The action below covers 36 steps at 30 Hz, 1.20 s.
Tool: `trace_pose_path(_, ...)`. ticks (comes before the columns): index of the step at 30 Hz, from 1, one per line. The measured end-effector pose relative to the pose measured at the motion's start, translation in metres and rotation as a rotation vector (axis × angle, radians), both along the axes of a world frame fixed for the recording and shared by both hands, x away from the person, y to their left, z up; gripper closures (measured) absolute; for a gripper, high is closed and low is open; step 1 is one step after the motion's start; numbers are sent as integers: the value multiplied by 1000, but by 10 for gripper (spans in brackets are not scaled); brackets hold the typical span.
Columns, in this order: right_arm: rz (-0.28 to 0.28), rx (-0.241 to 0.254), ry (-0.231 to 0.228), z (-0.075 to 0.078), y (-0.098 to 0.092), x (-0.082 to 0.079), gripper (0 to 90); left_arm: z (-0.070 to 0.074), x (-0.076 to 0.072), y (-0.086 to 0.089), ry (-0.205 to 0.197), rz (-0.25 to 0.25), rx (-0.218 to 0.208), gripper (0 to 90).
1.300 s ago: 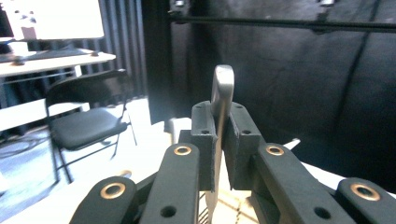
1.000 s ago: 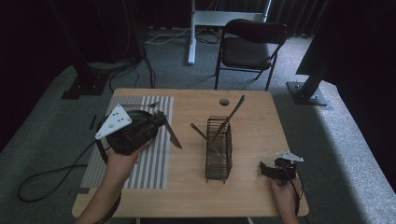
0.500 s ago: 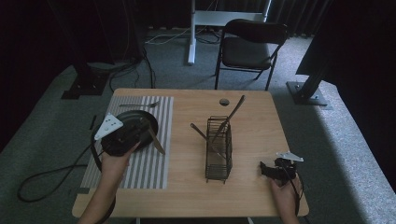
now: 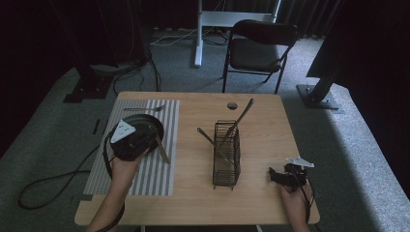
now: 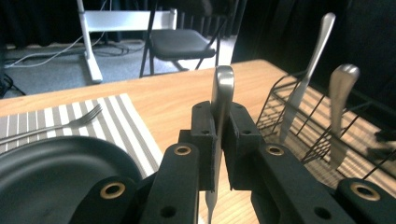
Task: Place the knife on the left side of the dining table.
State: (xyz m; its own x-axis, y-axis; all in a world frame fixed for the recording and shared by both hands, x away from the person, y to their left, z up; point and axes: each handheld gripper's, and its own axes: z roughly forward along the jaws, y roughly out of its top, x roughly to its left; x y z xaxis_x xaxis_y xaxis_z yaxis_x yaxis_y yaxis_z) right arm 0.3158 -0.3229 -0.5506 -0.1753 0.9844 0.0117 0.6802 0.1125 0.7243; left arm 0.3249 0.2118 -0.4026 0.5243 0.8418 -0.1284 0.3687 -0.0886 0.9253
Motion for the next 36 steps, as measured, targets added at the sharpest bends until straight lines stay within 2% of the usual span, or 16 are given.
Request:
trace_pose_path(3,0,0,0,0,0,0,120,0,-1,0,1,0,2,836)
trace_pose_path(9,0,-1,0,0,0,0,120,5,-4,-2,16,-18,38,831)
trace_pose_path(16,0,-1,0,0,0,0,120,9,-7,0,18,-8,55,824)
trace_pose_path(25,1,-1,0,0,0,0,120,10,-9,9,38,29,47,815)
trace_pose_path(33,0,-1,0,0,0,0,120,12,-14,20,19,69,33,804)
trace_pose_path(36,0,-1,0,0,0,0,120,13,-16,26,30,77,35,802)
